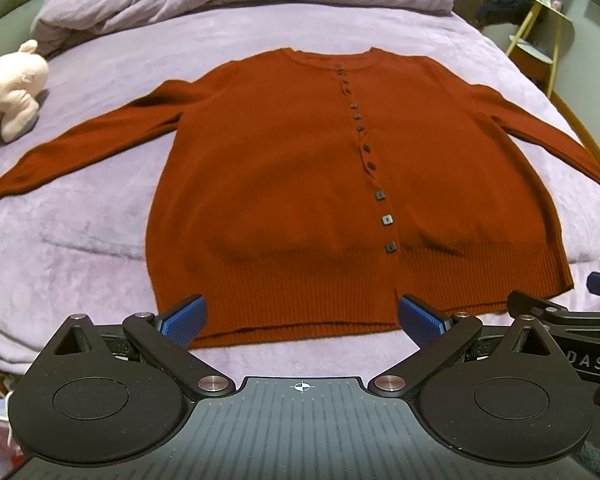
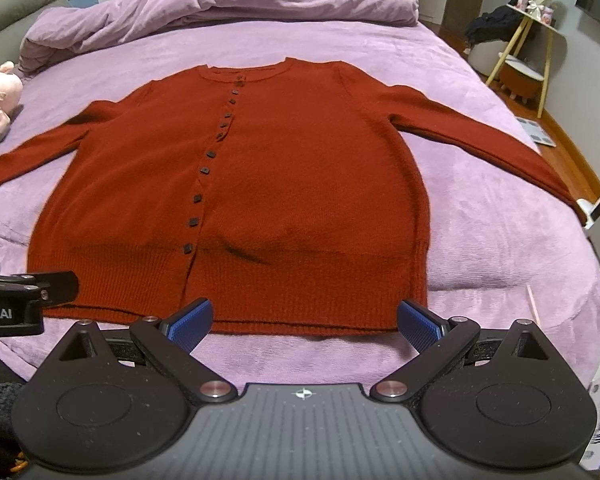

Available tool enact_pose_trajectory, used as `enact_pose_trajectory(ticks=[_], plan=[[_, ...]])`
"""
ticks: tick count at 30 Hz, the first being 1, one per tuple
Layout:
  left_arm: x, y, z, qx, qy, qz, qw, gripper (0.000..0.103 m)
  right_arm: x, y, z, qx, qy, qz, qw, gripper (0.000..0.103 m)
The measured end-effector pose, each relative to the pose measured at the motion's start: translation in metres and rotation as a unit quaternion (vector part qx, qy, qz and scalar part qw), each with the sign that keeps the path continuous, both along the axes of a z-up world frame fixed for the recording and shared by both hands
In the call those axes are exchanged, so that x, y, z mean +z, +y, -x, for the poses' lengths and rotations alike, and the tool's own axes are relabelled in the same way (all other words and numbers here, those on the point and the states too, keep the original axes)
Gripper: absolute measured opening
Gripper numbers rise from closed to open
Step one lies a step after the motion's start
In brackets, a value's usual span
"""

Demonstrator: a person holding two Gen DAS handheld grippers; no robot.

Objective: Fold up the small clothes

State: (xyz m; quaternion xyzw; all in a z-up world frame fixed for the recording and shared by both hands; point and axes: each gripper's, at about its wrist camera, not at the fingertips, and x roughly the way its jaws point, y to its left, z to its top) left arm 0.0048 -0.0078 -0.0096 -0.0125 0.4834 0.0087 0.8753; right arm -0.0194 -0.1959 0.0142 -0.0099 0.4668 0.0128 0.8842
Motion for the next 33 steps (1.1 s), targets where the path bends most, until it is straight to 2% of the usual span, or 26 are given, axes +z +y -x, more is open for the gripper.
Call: enact_pose_trajectory(ticks=[4,9,13,16,18,19,22,24,26,28,31,33], plan=[[-0.005,0.003,-0.006,-0.003,0.010,0.012,0.9999,0.103,-0.002,-0.012,-0.003,0.008,-0.001,-0.062,0.998,0.099],[-0.012,0.005,-0.015,-0.008,0.025,0.026,0.9993,0.103,-0.012,-0.038,-0.012,-0.009,0.000,-0.135,0.991,0.099],[-0.011,0.010,-0.028,-0.006,0.013,0.037,0.9992,0.103,-0.017,-0.071,-0.019,-0.023,-0.053,-0.186,0.981,0.099],[-0.008,0.017,-0.043,0.004,-0.014,0.050,0.9986,0.103,-0.017,-0.111,-0.037,-0.080,-0.103,-0.194,0.972,0.099],[-0.010,0.021,-0.057,0.006,-0.020,0.059,0.9981,0.103,-0.020,-0.147,-0.054,-0.139,-0.123,-0.208,0.960,0.099],[-0.012,0.025,-0.067,0.010,-0.017,0.065,0.9977,0.103,-0.024,-0.169,-0.065,-0.175,-0.132,-0.213,0.952,0.098],[-0.019,0.034,-0.092,0.034,-0.015,0.086,0.9956,0.103,-0.041,-0.236,-0.092,-0.277,-0.150,-0.229,0.921,0.080],[-0.025,0.039,-0.107,0.048,-0.017,0.106,0.9931,0.103,-0.058,-0.283,-0.109,-0.333,-0.148,-0.257,0.895,0.060],[-0.033,0.042,-0.123,0.070,-0.023,0.116,0.9905,0.103,-0.077,-0.318,-0.119,-0.387,-0.140,-0.284,0.866,0.050],[-0.042,0.042,-0.137,0.079,-0.023,0.115,0.9900,0.103,-0.095,-0.349,-0.126,-0.442,-0.135,-0.304,0.833,0.044],[-0.055,0.038,-0.150,0.079,-0.016,0.103,0.9913,0.103,-0.112,-0.379,-0.127,-0.492,-0.151,-0.340,0.787,0.038],[-0.065,0.034,-0.158,0.073,-0.003,0.094,0.9929,0.103,-0.121,-0.390,-0.127,-0.509,-0.164,-0.359,0.765,0.033]])
